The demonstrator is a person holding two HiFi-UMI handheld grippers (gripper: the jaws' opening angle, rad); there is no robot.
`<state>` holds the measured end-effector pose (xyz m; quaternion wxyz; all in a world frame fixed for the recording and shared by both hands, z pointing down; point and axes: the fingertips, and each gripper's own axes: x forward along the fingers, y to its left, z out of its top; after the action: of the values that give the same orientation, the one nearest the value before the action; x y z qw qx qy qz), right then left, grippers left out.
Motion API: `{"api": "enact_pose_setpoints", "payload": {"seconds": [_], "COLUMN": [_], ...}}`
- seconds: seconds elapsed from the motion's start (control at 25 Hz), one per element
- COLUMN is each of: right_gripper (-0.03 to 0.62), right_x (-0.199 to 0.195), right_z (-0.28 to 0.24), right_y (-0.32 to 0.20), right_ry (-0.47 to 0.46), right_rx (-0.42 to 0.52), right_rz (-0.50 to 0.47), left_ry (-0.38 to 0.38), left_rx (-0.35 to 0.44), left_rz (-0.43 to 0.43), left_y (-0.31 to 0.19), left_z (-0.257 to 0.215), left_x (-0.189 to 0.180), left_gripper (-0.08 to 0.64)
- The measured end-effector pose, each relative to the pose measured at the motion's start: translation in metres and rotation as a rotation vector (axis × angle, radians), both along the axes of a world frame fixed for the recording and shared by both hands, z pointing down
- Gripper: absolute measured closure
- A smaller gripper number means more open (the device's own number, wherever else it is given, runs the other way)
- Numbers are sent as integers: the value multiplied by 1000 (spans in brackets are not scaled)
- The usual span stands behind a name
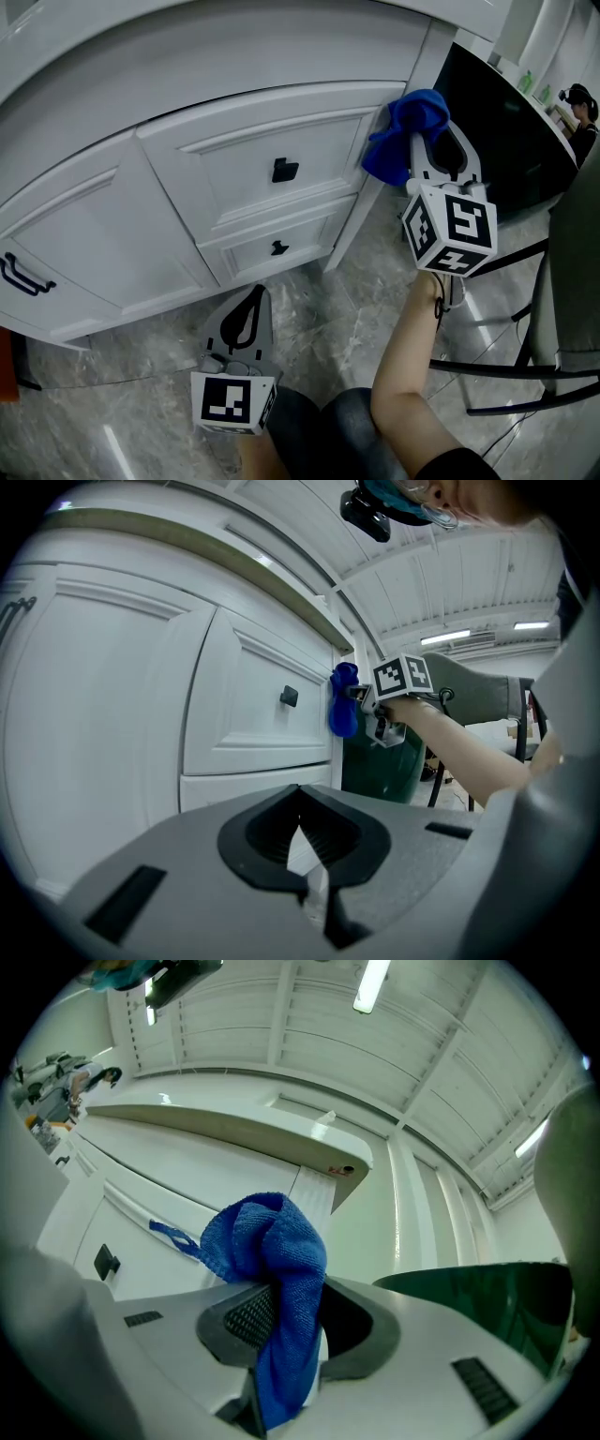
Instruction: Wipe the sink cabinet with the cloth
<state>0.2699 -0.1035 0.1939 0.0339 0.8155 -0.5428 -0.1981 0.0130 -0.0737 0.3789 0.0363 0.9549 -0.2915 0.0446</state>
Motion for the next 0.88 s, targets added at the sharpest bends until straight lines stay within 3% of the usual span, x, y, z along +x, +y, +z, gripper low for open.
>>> {"api": "enact_pose_setpoints", "payload": {"seconds": [0.2, 0.88], "right_gripper": [477, 477], "right_x": [-3, -4], "right_z": [10, 23], "right_y": [0, 0], "right_ry": [69, 83], "right_rx": [-31, -20], "right_rz": [65, 69], "left_ry": [19, 29], "left_rx": [-5, -19], "left_rz": [8, 22], "left_y": [1, 0], "left_z": [-3, -1], "left_x": [0, -4], "left_gripper": [557, 557]}}
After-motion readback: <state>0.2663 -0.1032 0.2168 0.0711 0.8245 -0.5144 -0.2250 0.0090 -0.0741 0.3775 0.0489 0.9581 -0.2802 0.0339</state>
